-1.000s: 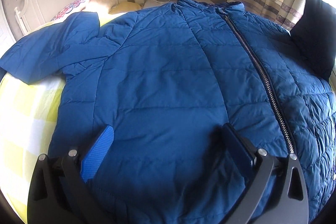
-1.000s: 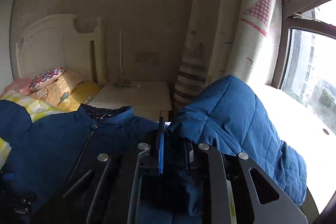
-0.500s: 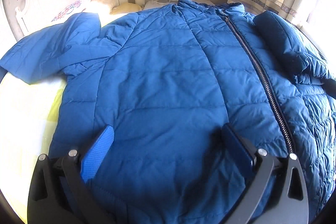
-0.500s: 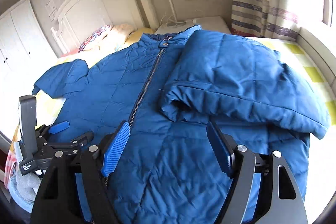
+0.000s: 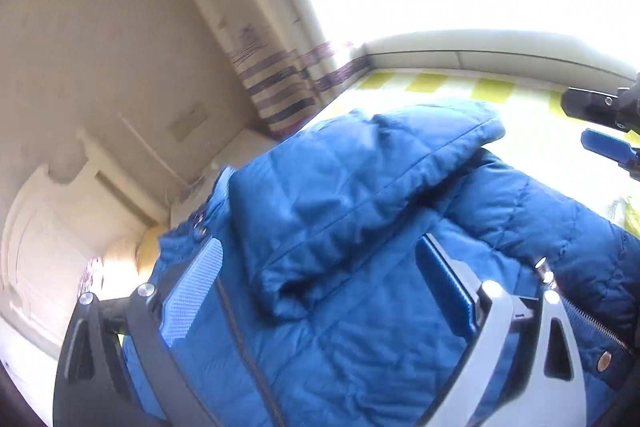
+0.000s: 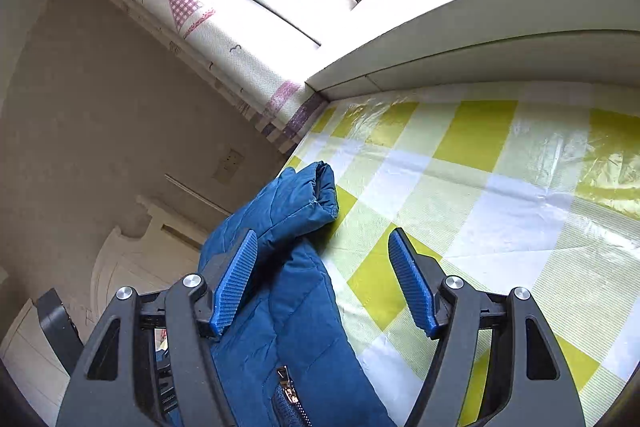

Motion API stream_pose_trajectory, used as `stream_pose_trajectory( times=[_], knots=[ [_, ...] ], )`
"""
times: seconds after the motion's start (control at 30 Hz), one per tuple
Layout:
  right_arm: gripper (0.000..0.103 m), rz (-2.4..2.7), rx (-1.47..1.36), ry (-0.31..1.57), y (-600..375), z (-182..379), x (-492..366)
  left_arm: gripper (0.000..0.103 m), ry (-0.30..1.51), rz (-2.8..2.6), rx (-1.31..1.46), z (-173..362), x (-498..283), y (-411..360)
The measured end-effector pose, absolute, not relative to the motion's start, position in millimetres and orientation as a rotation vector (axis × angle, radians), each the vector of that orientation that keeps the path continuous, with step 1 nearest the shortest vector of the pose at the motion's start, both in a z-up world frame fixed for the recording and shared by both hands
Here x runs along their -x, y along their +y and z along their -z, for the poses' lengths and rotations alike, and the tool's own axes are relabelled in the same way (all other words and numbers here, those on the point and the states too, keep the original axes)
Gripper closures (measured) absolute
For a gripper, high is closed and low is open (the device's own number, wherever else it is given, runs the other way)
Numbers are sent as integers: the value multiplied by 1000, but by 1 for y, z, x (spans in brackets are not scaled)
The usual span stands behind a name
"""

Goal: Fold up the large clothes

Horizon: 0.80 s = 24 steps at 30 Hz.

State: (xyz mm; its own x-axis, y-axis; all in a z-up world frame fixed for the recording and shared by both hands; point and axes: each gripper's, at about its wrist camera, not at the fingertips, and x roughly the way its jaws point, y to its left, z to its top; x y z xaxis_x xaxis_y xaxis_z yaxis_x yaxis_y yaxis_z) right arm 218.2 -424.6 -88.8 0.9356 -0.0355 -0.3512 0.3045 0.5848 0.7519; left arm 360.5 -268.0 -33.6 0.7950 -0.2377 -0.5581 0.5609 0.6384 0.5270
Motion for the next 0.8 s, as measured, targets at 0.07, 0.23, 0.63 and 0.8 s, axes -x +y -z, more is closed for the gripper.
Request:
stream_pose_trajectory(
  times=[0.07, 0.23, 0.63, 0.8],
  knots=[
    [35, 212, -886, 295, -420, 83, -216, 9, 463, 520, -830, 43, -361, -304],
    [35, 215, -914, 307, -428, 88, -217, 76, 543, 557, -920, 74, -376, -351],
    [35, 185, -930, 286, -429, 92, -210, 82, 679, 551, 985, 44, -461, -2],
    [35, 171, -931, 285, -428, 92, -211, 45, 808, 420, 920, 92, -437, 60]
  ],
)
